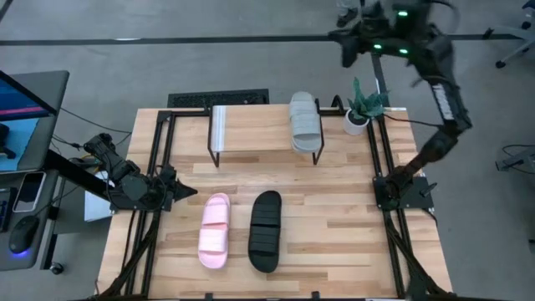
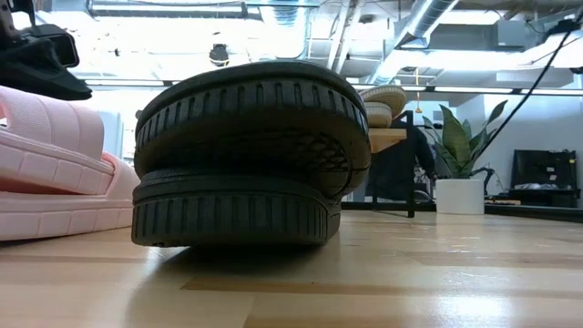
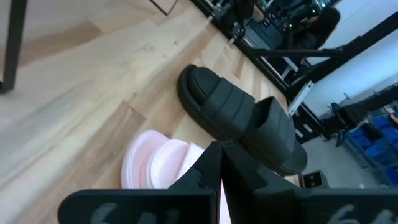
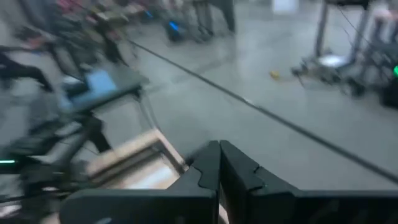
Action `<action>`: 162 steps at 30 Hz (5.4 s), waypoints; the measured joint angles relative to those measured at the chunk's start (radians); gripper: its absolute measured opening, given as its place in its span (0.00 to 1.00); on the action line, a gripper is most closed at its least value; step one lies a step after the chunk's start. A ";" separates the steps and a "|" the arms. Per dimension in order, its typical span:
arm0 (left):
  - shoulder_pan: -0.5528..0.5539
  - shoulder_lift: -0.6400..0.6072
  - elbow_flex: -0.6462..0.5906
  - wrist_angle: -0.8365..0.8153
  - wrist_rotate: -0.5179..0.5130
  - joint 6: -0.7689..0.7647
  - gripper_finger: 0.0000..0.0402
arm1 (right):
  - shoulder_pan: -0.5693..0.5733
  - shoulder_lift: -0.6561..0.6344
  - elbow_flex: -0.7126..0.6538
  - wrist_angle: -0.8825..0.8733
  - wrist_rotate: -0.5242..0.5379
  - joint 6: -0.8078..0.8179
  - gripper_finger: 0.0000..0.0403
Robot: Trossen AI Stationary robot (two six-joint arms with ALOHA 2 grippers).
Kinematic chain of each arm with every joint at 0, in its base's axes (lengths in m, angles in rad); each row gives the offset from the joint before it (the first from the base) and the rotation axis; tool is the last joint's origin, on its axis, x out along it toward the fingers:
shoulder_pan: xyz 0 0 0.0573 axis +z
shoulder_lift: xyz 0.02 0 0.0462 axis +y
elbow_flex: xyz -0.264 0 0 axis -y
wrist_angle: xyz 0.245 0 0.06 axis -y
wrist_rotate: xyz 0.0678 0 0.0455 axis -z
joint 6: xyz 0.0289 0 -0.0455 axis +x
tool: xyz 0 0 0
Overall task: Pick and place slides into the shelf
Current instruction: Put the black pair of slides on the shelf
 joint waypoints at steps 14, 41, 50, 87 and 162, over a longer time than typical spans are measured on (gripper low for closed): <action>0.000 0.000 0.000 0.000 -0.081 0.040 0.00 | 0.311 -0.219 -0.098 -0.094 -0.021 -0.092 0.00; 0.000 0.000 0.000 0.001 -0.190 0.073 0.00 | 0.769 -0.527 -1.422 1.197 0.209 0.062 0.00; 0.000 0.000 0.000 0.000 -0.269 0.125 0.00 | 0.862 -0.428 -1.519 1.317 0.208 0.222 0.00; 0.000 0.000 0.000 0.000 -0.187 0.120 0.00 | 0.782 -0.357 -1.517 1.247 -0.116 0.293 0.00; 0.000 0.000 0.000 0.008 -0.036 0.245 0.00 | 1.110 -0.043 -1.621 1.320 0.387 1.402 0.54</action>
